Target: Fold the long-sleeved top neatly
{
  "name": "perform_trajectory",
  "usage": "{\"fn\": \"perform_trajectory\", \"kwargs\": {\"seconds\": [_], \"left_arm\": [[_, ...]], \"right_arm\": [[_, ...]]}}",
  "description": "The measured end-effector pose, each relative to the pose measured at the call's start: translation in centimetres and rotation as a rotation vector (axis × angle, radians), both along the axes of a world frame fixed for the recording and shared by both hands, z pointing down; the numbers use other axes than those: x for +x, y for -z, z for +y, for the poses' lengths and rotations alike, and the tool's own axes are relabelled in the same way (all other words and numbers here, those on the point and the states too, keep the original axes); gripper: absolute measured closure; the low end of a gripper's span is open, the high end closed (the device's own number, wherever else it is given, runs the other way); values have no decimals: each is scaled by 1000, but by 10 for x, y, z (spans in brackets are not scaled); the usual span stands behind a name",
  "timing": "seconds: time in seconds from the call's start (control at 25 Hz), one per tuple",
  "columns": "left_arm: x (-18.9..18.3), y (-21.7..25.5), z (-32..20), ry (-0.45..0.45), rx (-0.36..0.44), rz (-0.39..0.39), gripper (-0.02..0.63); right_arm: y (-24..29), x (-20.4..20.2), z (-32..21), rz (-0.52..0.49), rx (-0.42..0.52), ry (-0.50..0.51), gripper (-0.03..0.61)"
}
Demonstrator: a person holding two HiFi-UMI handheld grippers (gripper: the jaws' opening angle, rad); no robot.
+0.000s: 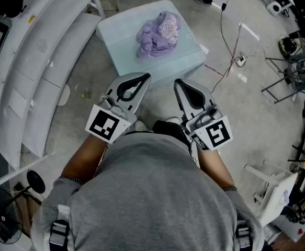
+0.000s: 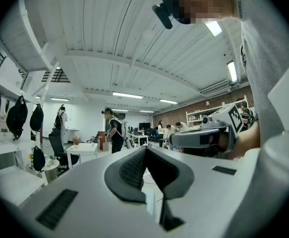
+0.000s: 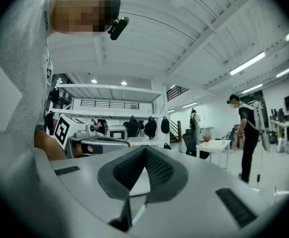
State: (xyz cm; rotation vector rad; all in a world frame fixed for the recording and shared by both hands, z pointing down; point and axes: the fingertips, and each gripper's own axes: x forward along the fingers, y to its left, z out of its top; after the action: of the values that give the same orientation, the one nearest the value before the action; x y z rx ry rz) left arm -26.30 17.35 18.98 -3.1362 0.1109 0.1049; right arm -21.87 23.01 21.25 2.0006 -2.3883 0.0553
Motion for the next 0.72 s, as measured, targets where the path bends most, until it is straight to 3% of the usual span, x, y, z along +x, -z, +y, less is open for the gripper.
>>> {"fn": "perform_trajectory", "kwargs": {"seconds": [0.72], "left_arm": [[-30,-11,1,79,12,-12,598]], "right_arm": [[-3,-19,1,41,-8,44,571]]}}
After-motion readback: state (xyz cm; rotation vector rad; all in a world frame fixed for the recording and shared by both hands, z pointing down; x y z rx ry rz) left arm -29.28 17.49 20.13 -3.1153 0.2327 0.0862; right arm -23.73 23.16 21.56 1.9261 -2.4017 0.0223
